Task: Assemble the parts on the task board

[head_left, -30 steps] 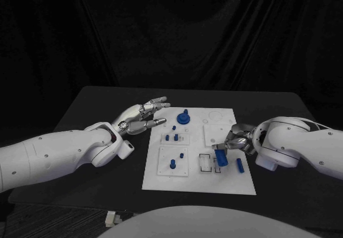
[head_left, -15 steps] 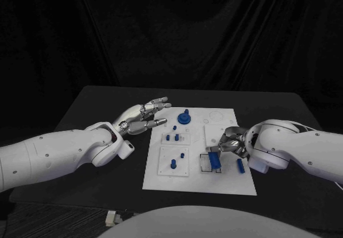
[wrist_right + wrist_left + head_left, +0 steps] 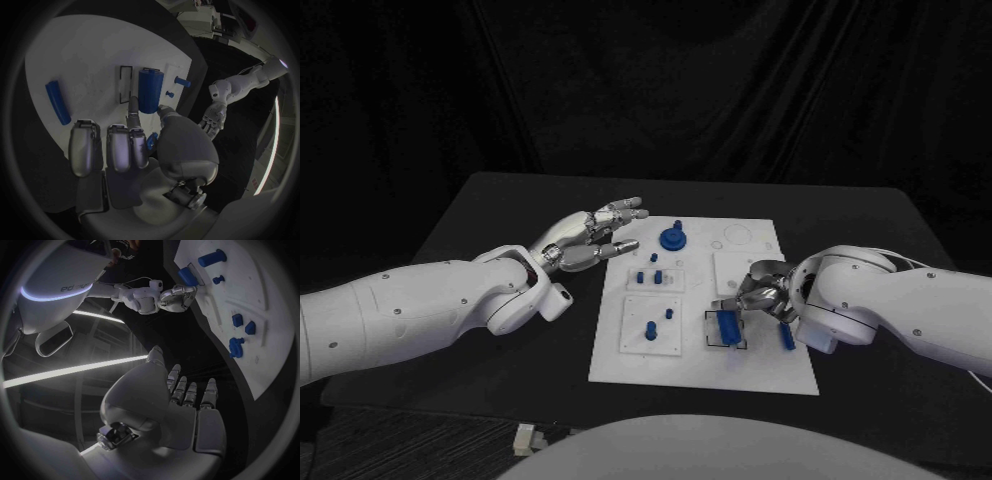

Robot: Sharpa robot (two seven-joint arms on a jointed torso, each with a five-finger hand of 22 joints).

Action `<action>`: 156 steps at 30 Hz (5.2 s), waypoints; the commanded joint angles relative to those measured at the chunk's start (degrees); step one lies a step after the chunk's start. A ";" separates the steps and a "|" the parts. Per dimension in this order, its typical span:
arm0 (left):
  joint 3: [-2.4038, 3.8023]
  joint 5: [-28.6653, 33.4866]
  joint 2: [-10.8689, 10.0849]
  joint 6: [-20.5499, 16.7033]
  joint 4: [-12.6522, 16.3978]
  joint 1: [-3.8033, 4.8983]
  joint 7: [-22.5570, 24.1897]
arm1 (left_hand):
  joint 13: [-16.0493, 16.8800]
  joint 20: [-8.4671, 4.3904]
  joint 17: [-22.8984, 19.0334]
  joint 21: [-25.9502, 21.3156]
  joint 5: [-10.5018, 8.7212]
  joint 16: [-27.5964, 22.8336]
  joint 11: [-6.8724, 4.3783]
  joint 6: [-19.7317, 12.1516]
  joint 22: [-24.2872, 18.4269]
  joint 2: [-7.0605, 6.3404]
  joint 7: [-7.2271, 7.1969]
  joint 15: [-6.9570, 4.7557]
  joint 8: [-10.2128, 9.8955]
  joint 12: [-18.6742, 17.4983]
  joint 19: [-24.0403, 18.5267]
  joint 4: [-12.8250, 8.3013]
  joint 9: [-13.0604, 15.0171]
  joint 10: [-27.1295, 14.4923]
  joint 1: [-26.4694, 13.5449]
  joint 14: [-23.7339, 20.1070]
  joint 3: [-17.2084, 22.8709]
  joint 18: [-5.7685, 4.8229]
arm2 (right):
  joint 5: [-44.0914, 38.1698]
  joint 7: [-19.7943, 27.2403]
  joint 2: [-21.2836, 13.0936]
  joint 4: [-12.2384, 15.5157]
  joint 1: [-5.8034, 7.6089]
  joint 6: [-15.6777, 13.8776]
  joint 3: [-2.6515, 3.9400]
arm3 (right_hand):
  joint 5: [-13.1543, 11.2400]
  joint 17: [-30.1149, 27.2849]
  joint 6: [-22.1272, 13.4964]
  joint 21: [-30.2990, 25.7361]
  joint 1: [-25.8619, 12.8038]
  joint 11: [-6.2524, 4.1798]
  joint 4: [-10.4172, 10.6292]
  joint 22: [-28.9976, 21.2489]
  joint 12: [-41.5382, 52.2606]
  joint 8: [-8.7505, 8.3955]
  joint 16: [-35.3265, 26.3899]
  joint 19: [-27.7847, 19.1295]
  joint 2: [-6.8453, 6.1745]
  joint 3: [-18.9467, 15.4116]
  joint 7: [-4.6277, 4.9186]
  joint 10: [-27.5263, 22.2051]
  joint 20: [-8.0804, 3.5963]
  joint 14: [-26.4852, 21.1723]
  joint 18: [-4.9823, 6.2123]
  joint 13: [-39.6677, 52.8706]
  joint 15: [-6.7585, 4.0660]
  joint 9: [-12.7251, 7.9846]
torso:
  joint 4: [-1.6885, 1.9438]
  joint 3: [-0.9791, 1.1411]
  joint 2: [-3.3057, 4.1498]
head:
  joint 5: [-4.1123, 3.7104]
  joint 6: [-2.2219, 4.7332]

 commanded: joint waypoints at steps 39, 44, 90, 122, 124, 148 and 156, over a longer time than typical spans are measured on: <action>0.06 0.07 0.31 2.18 -0.17 -0.04 3.64 | -0.11 0.77 -0.06 0.51 -0.18 -0.21 0.29 -0.47 0.44 0.66 -0.02 0.81 -0.22 -0.45 0.31 -0.01 -0.07 0.01 0.04 -0.02 0.27 1.01 | -0.74 -0.51 -0.07 0.25 -0.26 1.47 0.02 | -26.21 1.06 -0.85 0.06 -8.18 0.66 3.96 12.35 0.00 -0.93 0.01 2.68 -0.59 -6.16 0.31 5.64 0.39 3.54 -0.16 13.63 0.48 0.80 | -0.01 0.02 -0.01 | -0.02 -0.01; 0.06 0.07 0.32 2.36 -0.18 -0.04 3.56 | -0.11 0.87 -0.06 0.53 -0.16 -0.21 0.26 -0.48 0.48 0.68 -0.04 1.02 -0.22 -0.45 0.35 -0.01 -0.07 -0.01 0.05 -0.02 0.27 1.01 | -0.98 -0.28 -1.01 0.67 -0.26 0.58 0.02 | -26.40 1.07 -0.95 0.08 -9.68 0.69 4.02 12.35 0.02 -0.99 0.03 2.69 -0.52 -7.99 0.32 5.65 0.40 3.54 -0.16 13.68 0.50 0.86 | 0.00 0.02 0.01 | 0.06 -0.01; 0.06 0.07 0.39 3.00 -0.78 -0.05 4.02 | 0.08 1.30 0.03 1.46 1.15 -0.12 0.75 1.39 2.23 0.80 0.48 1.48 0.13 1.13 1.69 -0.05 0.14 0.49 0.82 0.19 0.37 1.06 | -32.26 0.92 -17.99 11.23 -2.30 -3.19 -0.02 | -11.40 2.36 2.99 4.09 1.00 -0.88 3.79 13.44 0.90 9.43 1.36 3.94 2.54 -13.72 -1.96 5.93 -0.86 3.72 -0.98 15.08 -0.98 1.52 | 0.01 0.01 0.00 | -0.94 -0.01; 0.06 0.07 0.61 3.64 -0.85 -0.06 3.60 | 0.09 1.32 0.05 1.40 0.95 -0.10 1.13 2.34 2.05 0.76 0.82 1.59 0.32 1.36 1.57 -0.14 0.22 0.63 1.25 0.24 0.47 1.00 | -31.89 -0.70 -13.15 6.36 -3.68 4.54 -0.04 | -8.47 -0.77 0.55 2.60 7.05 0.25 0.64 12.95 -0.03 2.44 -0.09 3.34 3.24 -12.89 -0.49 5.68 -0.25 3.19 -0.65 13.63 -0.14 -1.52 | 0.01 0.00 -0.01 | -1.04 -0.01; 0.06 0.07 0.63 3.69 -0.87 -0.06 3.58 | 0.09 1.32 0.05 1.40 0.95 -0.10 1.13 2.34 2.05 0.76 0.82 1.59 0.32 1.36 1.57 -0.14 0.22 0.63 1.25 0.24 0.47 1.00 | -31.90 -0.72 -12.88 6.17 -3.88 4.50 -0.04 | -7.96 -1.10 0.55 2.45 7.27 0.33 0.50 12.91 -0.20 1.96 -0.24 3.29 3.31 -12.86 -0.40 5.63 -0.18 3.14 -0.62 13.37 -0.07 -1.91 | 0.03 -0.02 -0.02 | -1.05 -0.01; 0.06 0.07 0.93 4.34 -1.15 -0.07 3.38 | 0.08 1.34 0.05 1.47 0.65 -0.09 1.23 2.23 2.18 0.78 0.91 1.67 0.29 1.37 1.65 -0.16 0.19 0.66 1.50 0.26 0.56 1.01 | -26.00 -0.46 -12.06 6.20 -4.89 -1.91 -0.03 | 8.08 -4.28 1.40 0.52 15.67 0.62 -6.19 12.34 -1.68 -3.23 -1.86 2.66 2.87 -8.16 0.05 5.23 0.15 2.70 -0.20 11.32 0.26 -6.79 | 0.01 0.01 0.00 | -1.01 -0.01; 0.06 0.07 1.05 4.64 -1.22 -0.09 3.24 | 0.07 1.37 0.05 1.50 0.78 -0.09 1.28 2.20 2.24 0.82 0.94 1.68 0.27 1.36 1.70 -0.17 0.18 0.66 1.62 0.27 0.62 1.01 | -19.53 -0.19 -13.12 7.59 -4.86 -4.68 -0.01 | 13.57 -4.48 2.09 0.24 15.61 0.56 -7.70 12.29 -1.79 -3.32 -1.98 2.61 2.21 -6.23 0.05 5.20 0.16 2.70 -0.15 11.21 0.26 -7.16 | -0.04 0.02 0.02 | -0.96 -0.01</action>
